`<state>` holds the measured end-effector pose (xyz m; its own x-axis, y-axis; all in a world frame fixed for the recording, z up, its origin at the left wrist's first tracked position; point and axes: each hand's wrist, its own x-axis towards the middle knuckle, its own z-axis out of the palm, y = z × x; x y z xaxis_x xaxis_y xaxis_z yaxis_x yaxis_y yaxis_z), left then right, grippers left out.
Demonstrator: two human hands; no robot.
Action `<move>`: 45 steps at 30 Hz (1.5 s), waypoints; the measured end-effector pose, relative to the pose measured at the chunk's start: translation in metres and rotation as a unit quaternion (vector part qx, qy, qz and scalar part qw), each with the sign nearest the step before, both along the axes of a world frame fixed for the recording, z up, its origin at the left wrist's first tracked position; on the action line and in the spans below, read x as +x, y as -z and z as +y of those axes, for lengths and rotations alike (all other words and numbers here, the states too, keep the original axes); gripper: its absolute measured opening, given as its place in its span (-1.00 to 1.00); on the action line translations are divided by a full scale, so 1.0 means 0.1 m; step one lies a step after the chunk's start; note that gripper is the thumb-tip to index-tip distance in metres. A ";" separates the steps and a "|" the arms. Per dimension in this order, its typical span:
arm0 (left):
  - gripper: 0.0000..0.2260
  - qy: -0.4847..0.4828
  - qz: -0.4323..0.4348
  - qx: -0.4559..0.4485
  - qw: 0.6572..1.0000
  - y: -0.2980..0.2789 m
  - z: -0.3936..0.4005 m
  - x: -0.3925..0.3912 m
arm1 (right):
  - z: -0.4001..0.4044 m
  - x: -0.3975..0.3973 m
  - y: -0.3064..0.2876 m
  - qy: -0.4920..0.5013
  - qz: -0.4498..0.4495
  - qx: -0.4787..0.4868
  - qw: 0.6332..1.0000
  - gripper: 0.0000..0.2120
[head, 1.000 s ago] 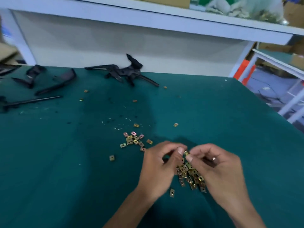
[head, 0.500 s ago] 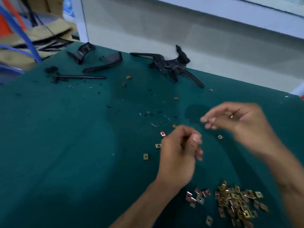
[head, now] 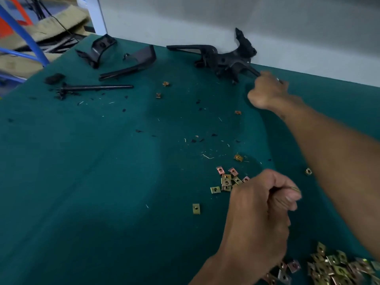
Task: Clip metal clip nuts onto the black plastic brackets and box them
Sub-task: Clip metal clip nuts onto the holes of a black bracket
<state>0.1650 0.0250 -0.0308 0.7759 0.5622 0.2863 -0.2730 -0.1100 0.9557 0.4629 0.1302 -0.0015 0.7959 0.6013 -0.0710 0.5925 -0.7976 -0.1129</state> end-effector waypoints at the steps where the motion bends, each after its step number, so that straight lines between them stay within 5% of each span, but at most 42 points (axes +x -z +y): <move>1: -0.85 -0.004 0.003 -0.001 1.000 0.00 0.00 0.00 | 0.00 0.00 -0.04 0.002 -0.012 0.012 1.000 -0.80; 6: -0.82 0.004 0.026 -0.016 1.000 -0.04 0.02 -0.03 | -0.31 -0.18 -0.23 -0.037 -0.018 0.127 0.991 -0.78; 9: -0.72 -0.035 -0.011 -0.104 0.994 -0.09 0.10 0.00 | -0.71 -0.49 -0.30 -0.069 -0.030 0.207 0.975 -0.70; 14: -0.66 -0.034 -0.031 -0.248 0.968 -0.17 0.13 0.02 | -1.55 -1.41 -0.26 -0.032 0.239 0.432 0.869 -0.78; 18: -0.89 0.076 -0.090 -0.354 0.928 -0.23 0.14 -0.02 | -1.98 -2.03 -0.24 -0.122 0.328 0.450 0.822 -0.82; 21: -0.90 0.114 -0.085 -0.380 0.914 -0.27 0.16 -0.09 | -2.08 -2.20 -0.27 -0.141 0.349 0.424 0.824 -0.79; 23: -0.90 0.123 -0.079 -0.363 0.920 -0.29 0.13 -0.14 | -2.11 -2.26 -0.22 -0.158 0.286 0.383 0.864 -0.75; 25: -0.87 0.087 -0.056 -0.312 0.944 -0.29 0.11 -0.15 | -2.11 -2.33 -0.14 -0.188 0.082 0.382 0.901 -0.60; 28: -0.84 -0.013 0.005 -0.209 0.978 -0.26 0.12 -0.16 | -2.14 -2.45 -0.09 -0.210 -0.189 0.396 0.873 -0.56; 32: -0.77 0.018 0.015 -0.175 0.984 -0.24 0.10 -0.21 | -2.19 -2.44 -0.09 -0.193 -0.170 0.409 0.876 -0.83; 38: -0.88 0.075 0.017 -0.250 0.965 -0.24 0.03 -0.24 | -2.23 -2.34 -0.02 -0.248 -0.100 0.443 0.855 -0.77; 45: -0.81 0.093 0.012 -0.257 0.962 -0.25 -0.01 -0.25 | -2.23 -2.26 0.01 -0.264 -0.163 0.472 0.825 -0.80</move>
